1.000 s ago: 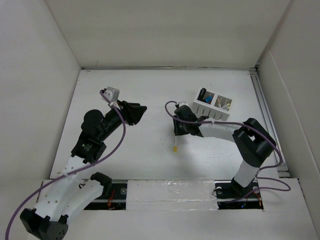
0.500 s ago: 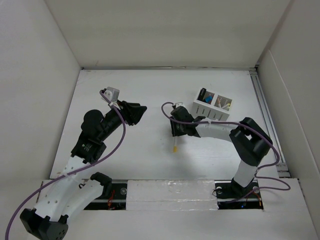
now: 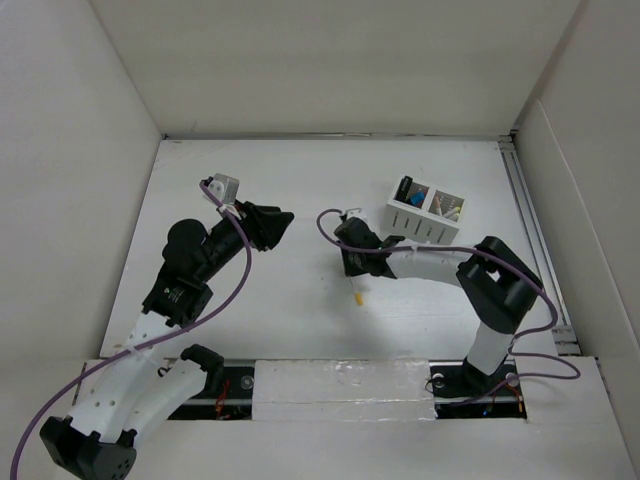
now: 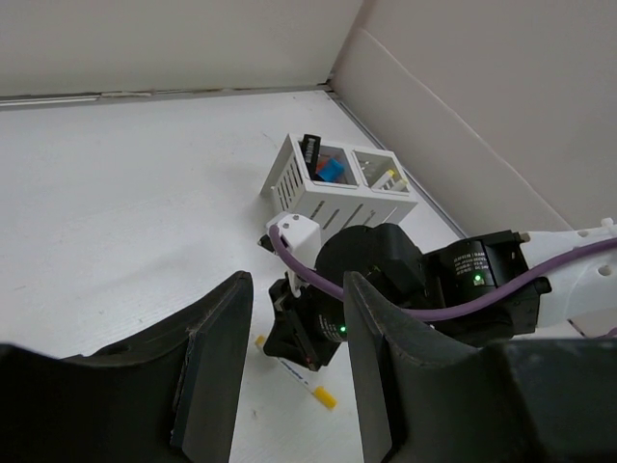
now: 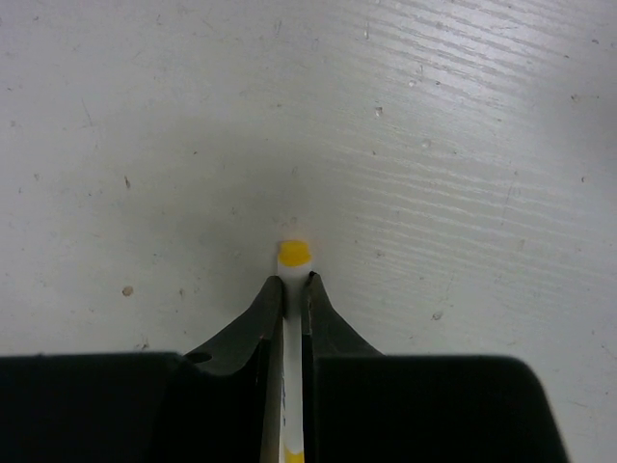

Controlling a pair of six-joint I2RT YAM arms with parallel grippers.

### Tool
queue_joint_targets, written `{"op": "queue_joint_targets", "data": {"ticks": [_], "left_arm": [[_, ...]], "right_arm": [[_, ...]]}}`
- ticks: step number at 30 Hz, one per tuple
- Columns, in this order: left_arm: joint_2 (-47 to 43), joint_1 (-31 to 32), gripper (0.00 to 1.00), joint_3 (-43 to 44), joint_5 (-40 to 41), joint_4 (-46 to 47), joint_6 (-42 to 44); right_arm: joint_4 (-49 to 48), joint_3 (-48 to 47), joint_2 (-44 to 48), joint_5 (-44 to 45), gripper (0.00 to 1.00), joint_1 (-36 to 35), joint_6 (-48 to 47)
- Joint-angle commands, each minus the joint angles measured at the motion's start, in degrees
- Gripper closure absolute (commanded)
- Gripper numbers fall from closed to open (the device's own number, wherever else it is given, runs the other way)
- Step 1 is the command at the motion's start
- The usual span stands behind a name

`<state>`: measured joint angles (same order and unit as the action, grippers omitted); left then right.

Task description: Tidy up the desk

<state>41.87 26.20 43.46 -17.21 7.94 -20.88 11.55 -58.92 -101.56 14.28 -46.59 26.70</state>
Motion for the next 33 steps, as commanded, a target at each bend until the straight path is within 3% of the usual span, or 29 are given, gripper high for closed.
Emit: {"op": "queue_joint_targets", "data": {"ticks": [1, 8, 17, 23, 33], "left_arm": [[0.2, 0.2, 0.62, 0.1, -0.5, 3.0, 0.0], [0.1, 0.2, 0.62, 0.0, -0.5, 3.0, 0.0], [0.0, 0.2, 0.62, 0.0, -1.3, 3.1, -0.2], [-0.6, 0.2, 0.61, -0.1, -0.7, 3.1, -0.1], [-1.3, 0.2, 0.61, -0.2, -0.8, 3.3, -0.1]], "right_arm": [[0.8, -0.6, 2.7, 1.9, 1.00, -0.6, 1.0], [-4.6, 1.3, 16.4, 3.4, 1.00, 5.0, 0.3], [-18.5, 7.3, 37.0, 10.4, 1.00, 22.8, -0.4], [-22.5, 7.8, 37.0, 19.1, 1.00, 35.6, 0.6], [-29.9, 4.5, 24.2, 26.9, 1.00, 38.7, -3.4]]}}
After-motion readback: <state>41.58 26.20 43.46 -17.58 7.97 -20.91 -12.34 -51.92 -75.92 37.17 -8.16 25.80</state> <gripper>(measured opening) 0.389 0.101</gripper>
